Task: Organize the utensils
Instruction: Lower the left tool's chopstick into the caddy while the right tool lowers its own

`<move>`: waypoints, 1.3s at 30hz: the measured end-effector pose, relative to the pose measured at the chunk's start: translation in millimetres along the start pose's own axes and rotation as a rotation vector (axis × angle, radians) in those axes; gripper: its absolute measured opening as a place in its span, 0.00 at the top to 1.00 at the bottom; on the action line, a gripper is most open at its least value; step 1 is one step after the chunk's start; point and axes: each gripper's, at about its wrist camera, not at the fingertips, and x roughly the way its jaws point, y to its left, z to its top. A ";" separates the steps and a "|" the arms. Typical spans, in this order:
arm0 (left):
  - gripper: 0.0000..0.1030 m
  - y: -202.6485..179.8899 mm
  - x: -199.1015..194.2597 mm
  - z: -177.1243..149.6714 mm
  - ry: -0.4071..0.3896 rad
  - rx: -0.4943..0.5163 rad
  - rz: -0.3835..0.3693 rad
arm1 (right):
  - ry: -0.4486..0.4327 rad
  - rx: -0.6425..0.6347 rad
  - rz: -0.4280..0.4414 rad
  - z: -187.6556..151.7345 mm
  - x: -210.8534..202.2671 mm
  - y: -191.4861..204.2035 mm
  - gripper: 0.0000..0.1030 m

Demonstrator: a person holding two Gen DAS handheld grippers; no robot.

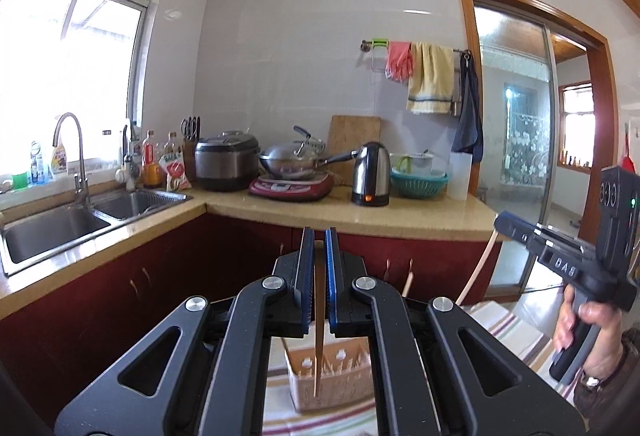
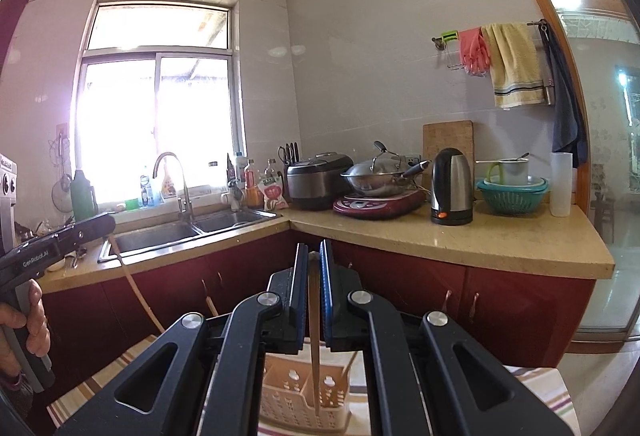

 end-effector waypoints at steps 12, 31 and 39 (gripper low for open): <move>0.94 8.2 68.6 -10.3 0.039 -0.053 0.013 | 0.056 0.010 0.004 -13.5 52.3 -4.9 0.93; 0.94 37.8 137.2 -80.0 0.203 -0.117 0.064 | 0.230 0.056 -0.006 -72.4 113.6 -17.9 0.93; 0.94 38.4 148.0 -95.0 0.233 -0.121 0.067 | 0.237 0.049 -0.011 -75.8 120.9 -18.0 0.93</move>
